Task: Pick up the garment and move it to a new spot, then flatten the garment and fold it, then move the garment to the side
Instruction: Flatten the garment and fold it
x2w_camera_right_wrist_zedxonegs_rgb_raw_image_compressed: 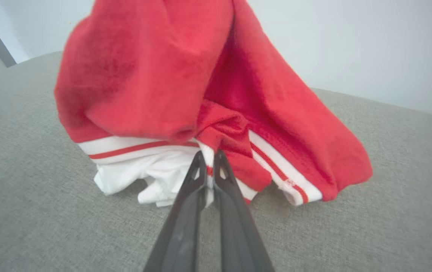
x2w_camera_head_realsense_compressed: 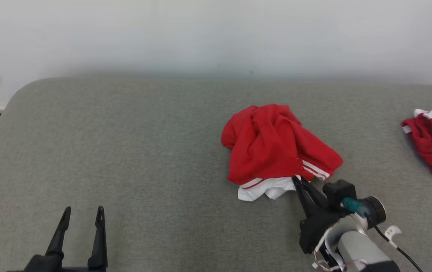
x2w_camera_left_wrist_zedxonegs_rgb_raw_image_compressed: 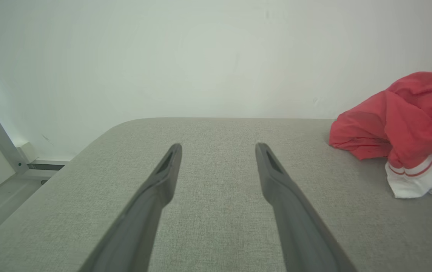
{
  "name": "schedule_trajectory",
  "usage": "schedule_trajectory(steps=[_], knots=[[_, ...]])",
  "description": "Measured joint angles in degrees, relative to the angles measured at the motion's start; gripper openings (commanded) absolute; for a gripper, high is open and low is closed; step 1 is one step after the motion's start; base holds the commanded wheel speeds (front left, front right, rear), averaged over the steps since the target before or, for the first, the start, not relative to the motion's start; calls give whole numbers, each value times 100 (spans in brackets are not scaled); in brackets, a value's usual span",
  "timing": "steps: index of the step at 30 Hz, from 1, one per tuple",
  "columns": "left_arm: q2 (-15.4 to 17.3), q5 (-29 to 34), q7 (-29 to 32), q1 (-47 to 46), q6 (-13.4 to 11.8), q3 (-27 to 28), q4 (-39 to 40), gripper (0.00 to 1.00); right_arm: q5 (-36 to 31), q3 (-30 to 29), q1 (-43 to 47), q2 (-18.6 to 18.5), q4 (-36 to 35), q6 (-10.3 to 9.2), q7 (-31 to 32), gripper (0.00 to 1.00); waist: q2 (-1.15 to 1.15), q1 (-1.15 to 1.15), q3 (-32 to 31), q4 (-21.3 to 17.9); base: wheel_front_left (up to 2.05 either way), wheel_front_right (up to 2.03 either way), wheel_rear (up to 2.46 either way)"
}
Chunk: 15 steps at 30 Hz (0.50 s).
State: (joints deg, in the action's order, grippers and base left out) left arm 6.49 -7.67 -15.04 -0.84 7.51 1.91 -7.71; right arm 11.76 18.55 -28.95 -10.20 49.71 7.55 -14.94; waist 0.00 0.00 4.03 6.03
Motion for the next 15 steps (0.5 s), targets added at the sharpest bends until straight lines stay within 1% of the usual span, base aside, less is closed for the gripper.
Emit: schedule_trajectory(steps=[3,6,10,15], knots=[[-20,-24,-1,115,0,26,15,100,113,54,490,-202,-780,0,-4,0,0,0,-105,-157,0,0,0],[-26,-59,-1,200,0,42,29,100,191,-37,1062,-430,-1522,0,-3,0,0,0,-186,-344,0,0,0],[-60,-98,-1,208,0,30,74,100,218,-511,1788,-681,-2522,0,321,0,0,0,-247,-609,0,0,0],[-73,-98,-1,207,1,30,97,100,134,-1266,2792,-709,-3857,0,1018,0,0,0,-259,-911,0,0,0]])
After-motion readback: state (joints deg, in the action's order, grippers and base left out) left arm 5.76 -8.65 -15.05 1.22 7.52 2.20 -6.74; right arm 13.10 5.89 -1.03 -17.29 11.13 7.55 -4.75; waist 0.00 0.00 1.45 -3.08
